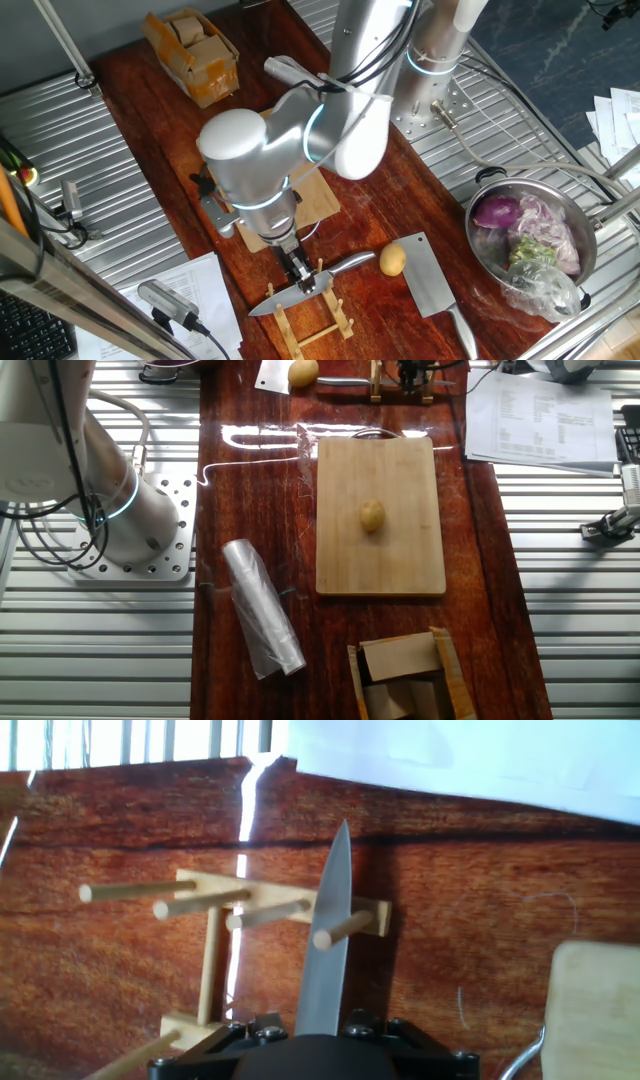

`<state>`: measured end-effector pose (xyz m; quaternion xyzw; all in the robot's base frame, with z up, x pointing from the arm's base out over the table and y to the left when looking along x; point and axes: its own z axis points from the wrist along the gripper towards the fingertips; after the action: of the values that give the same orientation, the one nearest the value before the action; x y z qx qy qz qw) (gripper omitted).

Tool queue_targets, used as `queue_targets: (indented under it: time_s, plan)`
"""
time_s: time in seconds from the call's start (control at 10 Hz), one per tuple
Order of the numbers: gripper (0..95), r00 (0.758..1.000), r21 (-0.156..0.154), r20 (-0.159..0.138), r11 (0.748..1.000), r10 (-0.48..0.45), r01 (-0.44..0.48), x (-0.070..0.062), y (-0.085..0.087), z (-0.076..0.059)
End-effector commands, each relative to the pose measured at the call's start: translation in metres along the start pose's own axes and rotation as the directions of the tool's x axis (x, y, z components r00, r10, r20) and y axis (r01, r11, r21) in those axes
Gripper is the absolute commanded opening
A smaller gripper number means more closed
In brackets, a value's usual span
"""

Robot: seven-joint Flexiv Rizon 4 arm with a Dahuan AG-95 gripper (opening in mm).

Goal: Chop the potatoes

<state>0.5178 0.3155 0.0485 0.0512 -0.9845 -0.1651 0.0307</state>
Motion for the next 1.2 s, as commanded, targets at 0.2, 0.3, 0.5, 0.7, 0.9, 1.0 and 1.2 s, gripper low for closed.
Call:
queue_targets:
  time_s: [0.2,0.3,0.5,0.7,0.9,1.0,1.2]
  plan:
    - [38.0,1.0,-0.003,-0.003,1.0,0.002,-0.002,0.001,0.0,0.003]
    - [38.0,1.0,-0.002,-0.003,1.0,0.0,0.0,0.0,0.001,0.005]
    - [38.0,1.0,-0.001,-0.003,1.0,0.007,-0.007,-0.001,0.003,0.01]
    - [38.0,1.0,-0.003,-0.001,1.0,0.006,-0.006,-0.001,0.002,0.013]
    - [38.0,1.0,-0.005,-0.001,1.0,0.01,-0.01,-0.001,0.002,0.016]
    - [38.0,1.0,-0.009,0.003,1.0,0.017,-0.017,-0.002,0.005,0.018]
    - [38.0,1.0,-0.015,0.007,1.0,0.025,-0.025,-0.003,0.008,0.019]
